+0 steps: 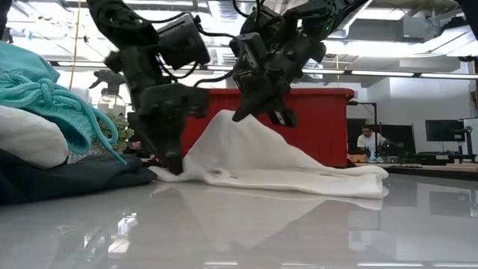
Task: Fold Laundry from Bin
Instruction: Fold the white shorts
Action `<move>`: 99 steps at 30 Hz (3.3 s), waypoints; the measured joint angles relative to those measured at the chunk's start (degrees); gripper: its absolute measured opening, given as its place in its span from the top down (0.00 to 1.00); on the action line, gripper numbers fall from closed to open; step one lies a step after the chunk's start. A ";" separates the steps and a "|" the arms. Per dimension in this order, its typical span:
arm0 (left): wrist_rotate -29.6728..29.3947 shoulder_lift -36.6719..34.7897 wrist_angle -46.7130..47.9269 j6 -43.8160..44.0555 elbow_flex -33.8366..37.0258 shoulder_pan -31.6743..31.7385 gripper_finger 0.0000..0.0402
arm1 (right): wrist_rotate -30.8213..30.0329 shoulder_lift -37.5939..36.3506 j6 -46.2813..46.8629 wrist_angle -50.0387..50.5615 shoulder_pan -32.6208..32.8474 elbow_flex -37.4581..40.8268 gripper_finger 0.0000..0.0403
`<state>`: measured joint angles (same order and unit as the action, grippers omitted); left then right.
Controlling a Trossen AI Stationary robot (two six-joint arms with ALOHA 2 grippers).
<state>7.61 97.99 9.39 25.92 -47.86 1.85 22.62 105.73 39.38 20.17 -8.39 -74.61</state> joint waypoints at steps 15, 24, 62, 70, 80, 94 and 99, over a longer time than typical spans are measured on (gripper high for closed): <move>1.72 2.15 -1.47 1.68 -1.82 0.82 1.00 | 5.82 3.55 8.14 -6.86 2.65 -0.02 0.94; 3.16 1.51 4.09 -0.23 -3.60 2.18 1.00 | 7.92 9.44 12.34 -17.18 3.96 0.33 0.94; -7.14 -15.49 38.32 -17.16 -19.54 9.44 1.00 | 7.36 9.86 -6.38 -26.54 2.39 0.42 0.47; -7.71 -15.49 37.80 -17.79 -19.39 9.08 1.00 | 4.88 2.04 -11.11 -9.84 3.22 0.32 0.39; -8.42 -15.49 34.70 -20.44 -19.37 7.85 1.00 | -33.81 -10.30 -27.75 25.79 18.33 4.90 0.42; -10.69 -15.49 34.42 -21.82 -19.30 7.83 1.00 | -39.55 -10.14 -24.50 23.36 20.95 13.98 0.42; -5.98 -15.49 29.60 -21.06 -17.00 8.58 1.00 | -39.52 -10.14 -26.36 21.65 21.01 13.99 0.42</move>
<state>1.64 82.50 39.00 4.86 -64.86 10.42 -16.91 95.59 13.02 41.82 12.62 -60.62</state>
